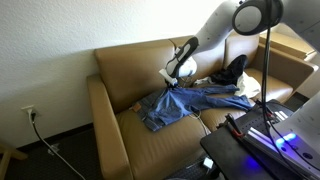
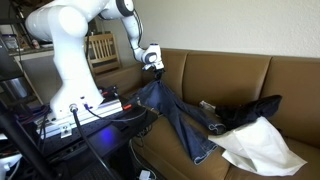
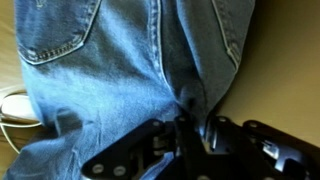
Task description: Pile the pair of jeans on the couch
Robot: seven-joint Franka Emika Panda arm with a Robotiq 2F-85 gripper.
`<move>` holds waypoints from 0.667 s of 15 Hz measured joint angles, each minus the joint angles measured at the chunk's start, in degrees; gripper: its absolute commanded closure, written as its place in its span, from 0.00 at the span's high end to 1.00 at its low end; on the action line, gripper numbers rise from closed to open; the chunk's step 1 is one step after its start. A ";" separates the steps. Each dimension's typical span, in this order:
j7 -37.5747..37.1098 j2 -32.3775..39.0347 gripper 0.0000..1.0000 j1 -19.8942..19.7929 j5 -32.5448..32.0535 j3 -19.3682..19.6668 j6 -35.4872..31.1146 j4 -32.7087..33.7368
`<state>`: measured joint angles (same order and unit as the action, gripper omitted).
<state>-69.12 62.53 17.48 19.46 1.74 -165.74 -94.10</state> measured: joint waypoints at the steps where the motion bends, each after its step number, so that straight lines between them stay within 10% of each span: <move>1: 1.50 -2.83 0.04 -0.36 -0.69 -0.40 1.30 -1.78; 6: 8.69 -16.26 0.04 -3.73 -0.53 -5.46 1.68 -9.49; 10: 20.24 -26.15 0.04 -11.71 5.71 -17.40 0.50 -14.34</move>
<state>-48.88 36.39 5.77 25.17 -15.66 -165.25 -108.44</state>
